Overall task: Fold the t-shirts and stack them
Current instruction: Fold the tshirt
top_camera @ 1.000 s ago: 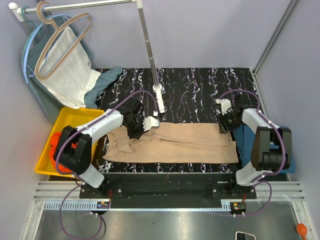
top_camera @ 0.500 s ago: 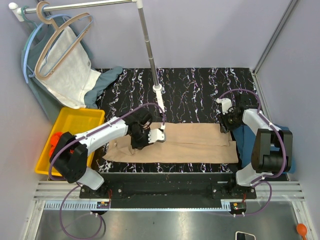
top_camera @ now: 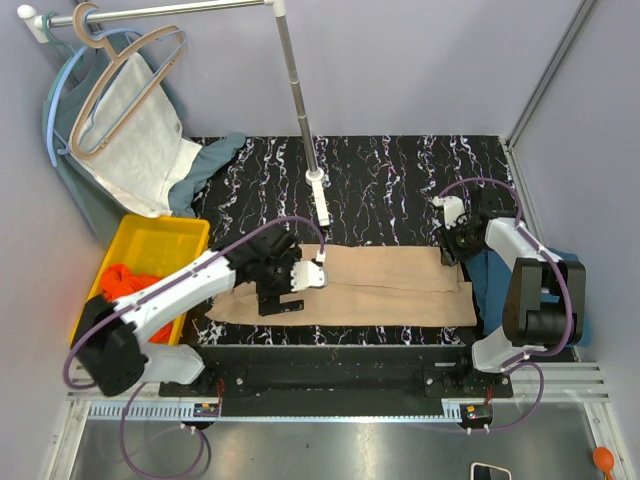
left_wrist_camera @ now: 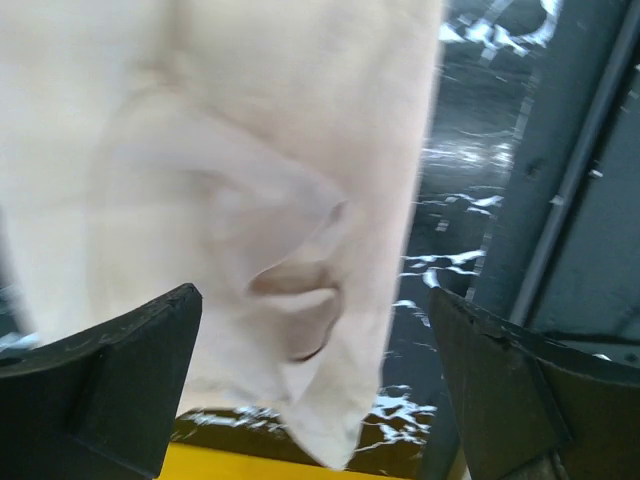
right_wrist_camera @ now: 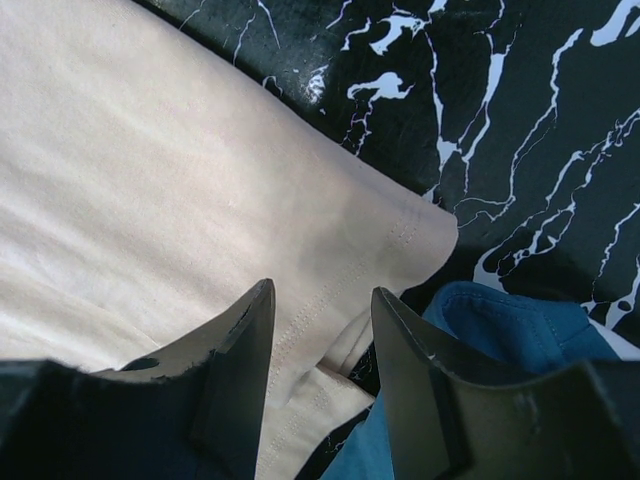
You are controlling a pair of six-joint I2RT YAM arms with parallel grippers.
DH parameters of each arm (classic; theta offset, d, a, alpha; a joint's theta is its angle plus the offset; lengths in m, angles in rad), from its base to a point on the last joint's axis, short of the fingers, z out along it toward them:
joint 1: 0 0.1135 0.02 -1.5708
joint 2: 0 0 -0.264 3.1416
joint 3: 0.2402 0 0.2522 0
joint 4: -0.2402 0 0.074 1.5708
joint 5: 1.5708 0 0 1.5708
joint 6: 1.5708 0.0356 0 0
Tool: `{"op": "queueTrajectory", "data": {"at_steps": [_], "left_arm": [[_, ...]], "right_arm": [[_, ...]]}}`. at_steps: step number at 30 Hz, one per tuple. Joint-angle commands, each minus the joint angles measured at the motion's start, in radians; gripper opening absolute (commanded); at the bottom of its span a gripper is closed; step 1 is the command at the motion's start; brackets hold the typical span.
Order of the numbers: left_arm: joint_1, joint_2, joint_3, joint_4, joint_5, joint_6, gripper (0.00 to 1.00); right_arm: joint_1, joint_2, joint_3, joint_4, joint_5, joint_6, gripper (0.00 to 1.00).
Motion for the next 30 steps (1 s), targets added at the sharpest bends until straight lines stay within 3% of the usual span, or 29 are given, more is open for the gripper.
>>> {"op": "queueTrajectory", "data": {"at_steps": [1, 9, 10, 13, 19, 30], "left_arm": [[0.006, -0.129, -0.022, 0.152, -0.147, -0.025, 0.99], [0.136, -0.098, -0.140, 0.316, -0.273, 0.045, 0.99], [0.144, -0.083, -0.146, 0.345, -0.275, 0.059, 0.99], [0.178, -0.003, -0.162, 0.396, -0.292, 0.080, 0.99], [0.219, 0.165, -0.131, 0.413, -0.286, 0.099, 0.99], [0.219, 0.255, -0.117, 0.385, -0.312, 0.094, 0.99]], "right_arm": [[0.003, -0.052, 0.016, -0.023, -0.002, 0.005, 0.52], [0.103, -0.081, 0.052, -0.047, 0.057, 0.008, 0.61], [0.115, -0.072, 0.057, -0.044, 0.070, 0.008, 0.71], [0.169, -0.044, 0.069, -0.040, 0.107, 0.003, 0.75], [0.219, 0.023, 0.074, -0.009, 0.169, -0.030, 0.77], [0.267, 0.120, 0.014, 0.054, 0.168, -0.043, 0.78]]}}
